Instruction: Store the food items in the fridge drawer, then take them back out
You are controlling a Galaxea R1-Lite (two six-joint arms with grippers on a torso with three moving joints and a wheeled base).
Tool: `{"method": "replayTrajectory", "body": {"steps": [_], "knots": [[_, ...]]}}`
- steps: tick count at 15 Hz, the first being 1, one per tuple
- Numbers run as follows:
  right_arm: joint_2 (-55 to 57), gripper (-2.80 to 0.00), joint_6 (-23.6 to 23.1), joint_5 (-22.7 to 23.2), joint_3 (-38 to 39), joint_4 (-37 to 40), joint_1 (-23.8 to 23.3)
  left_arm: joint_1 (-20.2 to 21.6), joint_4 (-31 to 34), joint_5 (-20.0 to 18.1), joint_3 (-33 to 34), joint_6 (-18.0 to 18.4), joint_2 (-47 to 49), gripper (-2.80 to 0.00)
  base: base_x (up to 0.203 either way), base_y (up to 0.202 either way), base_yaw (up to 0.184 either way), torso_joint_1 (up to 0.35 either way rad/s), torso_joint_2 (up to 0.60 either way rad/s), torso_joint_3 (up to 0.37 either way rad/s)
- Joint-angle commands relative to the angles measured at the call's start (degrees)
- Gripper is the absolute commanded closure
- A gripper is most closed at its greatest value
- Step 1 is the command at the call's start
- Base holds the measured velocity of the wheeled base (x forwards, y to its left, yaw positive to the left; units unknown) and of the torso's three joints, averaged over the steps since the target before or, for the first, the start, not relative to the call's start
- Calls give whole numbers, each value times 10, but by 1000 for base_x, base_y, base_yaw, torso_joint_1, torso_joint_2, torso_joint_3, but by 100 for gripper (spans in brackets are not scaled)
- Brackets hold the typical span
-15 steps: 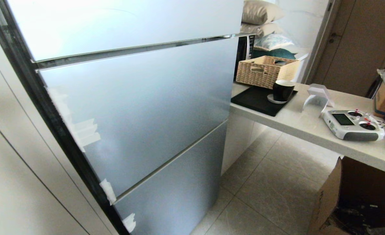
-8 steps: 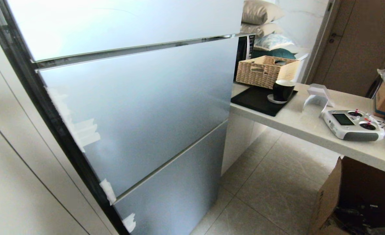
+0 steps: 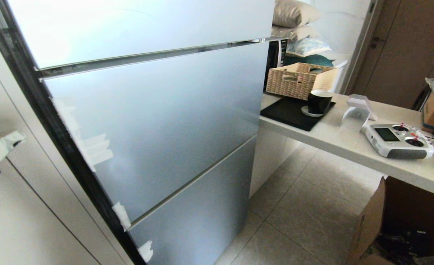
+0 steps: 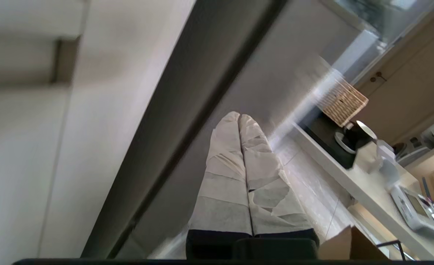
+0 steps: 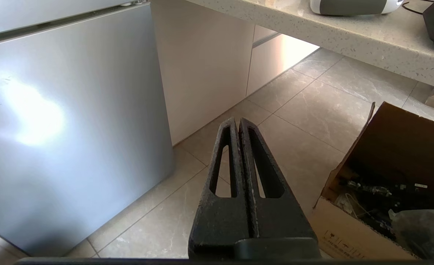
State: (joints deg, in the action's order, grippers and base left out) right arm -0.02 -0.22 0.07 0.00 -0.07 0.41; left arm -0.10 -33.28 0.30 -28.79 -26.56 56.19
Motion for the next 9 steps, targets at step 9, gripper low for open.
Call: {"method": "replayTrajectory", "body": {"steps": [9], "knots": [[0, 0, 0, 0, 0, 0, 0, -7, -59, 60, -77, 6, 162, 0, 0, 0, 0, 0, 0, 0]]}}
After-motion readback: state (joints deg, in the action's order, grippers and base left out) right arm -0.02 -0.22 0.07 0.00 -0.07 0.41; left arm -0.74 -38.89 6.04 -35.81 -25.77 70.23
